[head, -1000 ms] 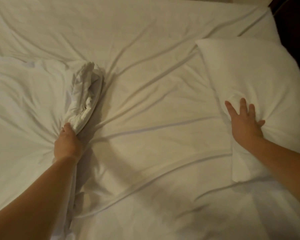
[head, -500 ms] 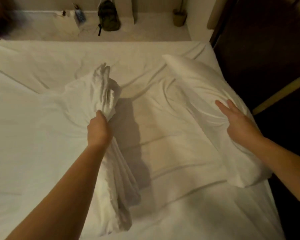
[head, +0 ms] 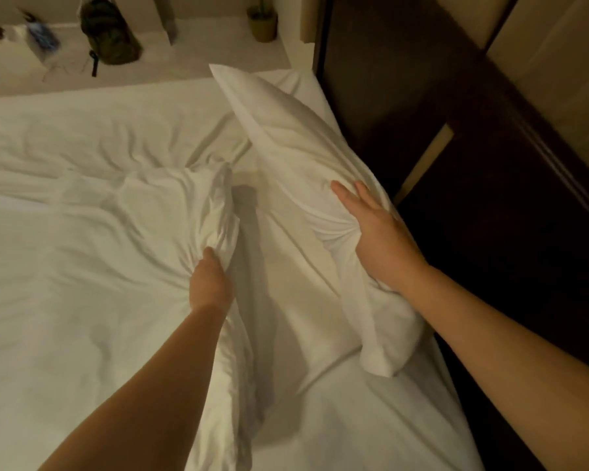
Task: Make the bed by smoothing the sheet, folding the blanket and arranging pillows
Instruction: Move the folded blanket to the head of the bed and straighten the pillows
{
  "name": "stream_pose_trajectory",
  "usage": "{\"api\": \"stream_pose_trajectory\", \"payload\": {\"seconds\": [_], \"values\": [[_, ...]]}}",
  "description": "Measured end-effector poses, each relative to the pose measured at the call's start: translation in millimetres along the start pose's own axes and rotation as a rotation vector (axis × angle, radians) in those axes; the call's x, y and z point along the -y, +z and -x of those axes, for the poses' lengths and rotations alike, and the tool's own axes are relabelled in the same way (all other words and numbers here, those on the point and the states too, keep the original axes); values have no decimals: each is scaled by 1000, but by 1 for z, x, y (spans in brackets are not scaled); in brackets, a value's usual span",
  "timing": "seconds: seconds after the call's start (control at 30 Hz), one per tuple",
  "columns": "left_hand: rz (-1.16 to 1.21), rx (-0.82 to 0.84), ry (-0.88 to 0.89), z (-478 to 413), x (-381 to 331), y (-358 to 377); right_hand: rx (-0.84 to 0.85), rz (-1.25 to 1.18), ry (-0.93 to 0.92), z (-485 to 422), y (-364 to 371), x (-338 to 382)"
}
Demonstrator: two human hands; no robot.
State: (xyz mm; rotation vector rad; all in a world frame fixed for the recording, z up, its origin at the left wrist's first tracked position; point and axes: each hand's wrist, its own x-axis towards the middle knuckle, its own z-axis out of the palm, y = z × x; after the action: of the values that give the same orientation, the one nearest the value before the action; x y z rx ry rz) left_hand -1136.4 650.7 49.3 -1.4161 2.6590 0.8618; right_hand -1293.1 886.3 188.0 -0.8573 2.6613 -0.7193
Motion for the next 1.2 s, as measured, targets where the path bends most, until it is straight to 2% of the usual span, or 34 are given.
{"api": "stream_pose_trajectory", "payload": {"seconds": [0.17, 0.37, 0.53, 0.7, 0.97, 1.2], "values": [[48, -58, -59, 7, 14, 15, 56, -32, -41, 2, 30, -1], [6, -21, -71, 2, 38, 18, 61, -19, -39, 0, 59, 14], [32, 25, -71, -4, 46, 14, -7, -43, -22, 5, 54, 11], [37, -3, -17, -8, 35, 1, -43, -58, 8, 6, 26, 0], [41, -23, 21, 0, -58, 1, -143, -182, 14, 4, -59, -41], [114, 148, 214, -6, -211, 64, -166, -234, -5, 9, -92, -79]]}}
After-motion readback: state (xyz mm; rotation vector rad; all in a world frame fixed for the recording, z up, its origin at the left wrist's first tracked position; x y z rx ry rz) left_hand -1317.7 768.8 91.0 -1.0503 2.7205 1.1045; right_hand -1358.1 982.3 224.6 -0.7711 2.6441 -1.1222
